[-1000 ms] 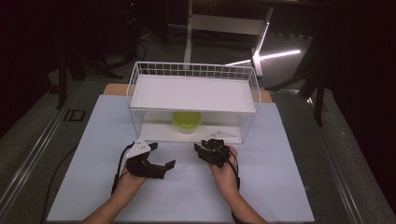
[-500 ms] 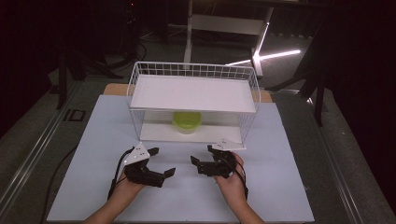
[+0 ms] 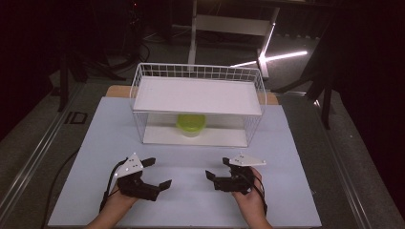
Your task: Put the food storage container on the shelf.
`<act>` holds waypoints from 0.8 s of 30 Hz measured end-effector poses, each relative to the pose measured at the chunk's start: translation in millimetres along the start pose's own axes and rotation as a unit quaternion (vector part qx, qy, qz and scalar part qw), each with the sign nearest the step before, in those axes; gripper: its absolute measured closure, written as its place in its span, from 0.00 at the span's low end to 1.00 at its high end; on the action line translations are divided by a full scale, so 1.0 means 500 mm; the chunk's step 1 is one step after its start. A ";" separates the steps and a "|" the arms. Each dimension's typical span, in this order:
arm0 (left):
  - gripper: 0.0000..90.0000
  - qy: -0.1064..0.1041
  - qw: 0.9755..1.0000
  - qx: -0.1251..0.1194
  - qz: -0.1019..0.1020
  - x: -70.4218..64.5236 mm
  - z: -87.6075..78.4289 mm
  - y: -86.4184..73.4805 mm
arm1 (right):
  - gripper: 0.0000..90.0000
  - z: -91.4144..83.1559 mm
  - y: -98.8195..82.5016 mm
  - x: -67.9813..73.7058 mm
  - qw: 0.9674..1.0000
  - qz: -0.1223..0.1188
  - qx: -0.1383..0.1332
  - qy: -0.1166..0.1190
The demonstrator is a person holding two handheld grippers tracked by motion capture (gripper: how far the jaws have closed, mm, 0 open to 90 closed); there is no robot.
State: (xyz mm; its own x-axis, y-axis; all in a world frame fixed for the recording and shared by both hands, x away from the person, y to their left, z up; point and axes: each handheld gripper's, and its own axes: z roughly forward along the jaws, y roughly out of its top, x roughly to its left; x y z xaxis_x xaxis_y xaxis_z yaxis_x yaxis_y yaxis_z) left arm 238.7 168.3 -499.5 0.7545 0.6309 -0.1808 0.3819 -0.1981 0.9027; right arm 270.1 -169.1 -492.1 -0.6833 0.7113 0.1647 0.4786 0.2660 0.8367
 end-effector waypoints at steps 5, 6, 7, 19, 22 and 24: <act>0.01 0.002 1.000 0.007 0.001 0.003 -0.018 -0.013 | 0.19 -0.018 -0.018 -0.001 1.000 -0.008 0.003 0.000; 0.01 0.001 1.000 0.005 0.002 0.004 -0.023 -0.015 | 0.19 -0.022 -0.020 -0.002 1.000 -0.007 0.004 0.003; 0.01 0.001 1.000 0.004 0.001 0.005 -0.028 -0.018 | 0.19 -0.027 -0.022 -0.002 1.000 -0.011 0.003 0.000; 0.01 0.009 1.000 0.014 0.007 0.009 -0.075 -0.047 | 0.19 -0.079 -0.049 -0.011 0.999 -0.022 -0.005 -0.027; 0.01 0.011 1.000 0.020 0.008 0.009 -0.082 -0.054 | 0.19 -0.092 -0.055 -0.015 0.999 -0.020 -0.009 -0.029; 0.01 0.014 1.000 0.020 0.007 0.010 -0.087 -0.058 | 0.19 -0.096 -0.059 -0.017 0.999 -0.016 -0.006 -0.028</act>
State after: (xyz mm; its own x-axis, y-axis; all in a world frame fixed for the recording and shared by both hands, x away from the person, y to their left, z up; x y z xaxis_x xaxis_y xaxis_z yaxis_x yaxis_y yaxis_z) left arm 208.1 209.6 -509.6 0.7446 0.6490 -0.1558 0.3928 -0.2373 0.8885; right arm 235.3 -214.3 -493.1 -0.6661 0.7379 0.1089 0.4508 0.2820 0.8469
